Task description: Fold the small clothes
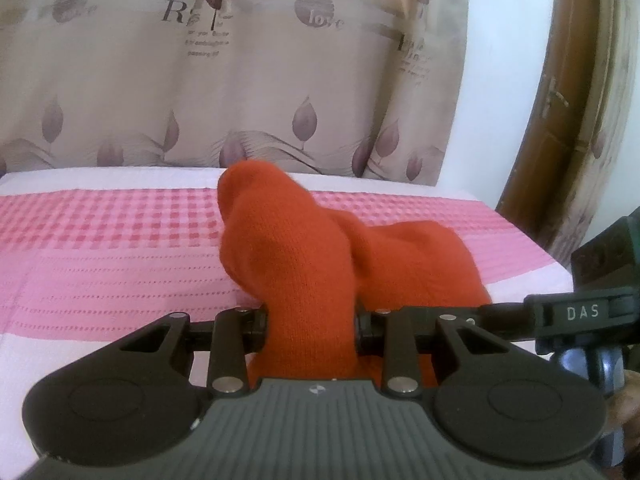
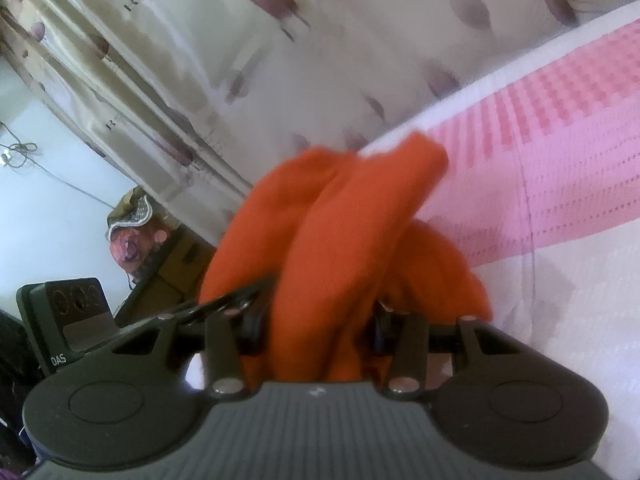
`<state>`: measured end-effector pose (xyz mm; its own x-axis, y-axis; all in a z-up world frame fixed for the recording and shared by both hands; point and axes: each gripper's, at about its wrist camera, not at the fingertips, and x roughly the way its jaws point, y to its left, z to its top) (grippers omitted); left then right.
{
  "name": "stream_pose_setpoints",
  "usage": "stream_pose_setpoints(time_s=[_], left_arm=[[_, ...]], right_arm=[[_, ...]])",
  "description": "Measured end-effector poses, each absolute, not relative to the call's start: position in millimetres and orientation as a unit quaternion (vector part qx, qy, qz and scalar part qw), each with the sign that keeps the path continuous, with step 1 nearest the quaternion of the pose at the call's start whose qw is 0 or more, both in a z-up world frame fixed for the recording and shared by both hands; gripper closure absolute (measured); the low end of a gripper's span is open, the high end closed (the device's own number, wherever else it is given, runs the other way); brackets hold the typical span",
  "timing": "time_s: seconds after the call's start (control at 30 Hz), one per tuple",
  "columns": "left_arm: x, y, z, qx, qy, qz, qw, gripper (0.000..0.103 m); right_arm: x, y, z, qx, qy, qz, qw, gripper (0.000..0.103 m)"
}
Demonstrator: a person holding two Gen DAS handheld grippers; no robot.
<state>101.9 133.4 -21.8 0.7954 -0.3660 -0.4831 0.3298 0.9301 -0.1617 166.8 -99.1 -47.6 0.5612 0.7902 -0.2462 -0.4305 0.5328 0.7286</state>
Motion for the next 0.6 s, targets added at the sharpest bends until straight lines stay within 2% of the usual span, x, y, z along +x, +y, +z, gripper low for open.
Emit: stream_pose_setpoints(time_s=[0.47, 0.6], left_arm=[[114.9, 144.7, -42.7, -0.040, 0.277, -0.170, 0.945, 0.069], [120.2, 147.5, -50.9, -0.043, 0.284, -0.163, 0.944, 0.066]], right_arm=[[169.8, -96.5, -61.3, 0.318, 0.299, 0.361, 0.824, 0.057], [171.5, -101.4, -68.3, 0.316, 0.305, 0.350, 0.827, 0.057]])
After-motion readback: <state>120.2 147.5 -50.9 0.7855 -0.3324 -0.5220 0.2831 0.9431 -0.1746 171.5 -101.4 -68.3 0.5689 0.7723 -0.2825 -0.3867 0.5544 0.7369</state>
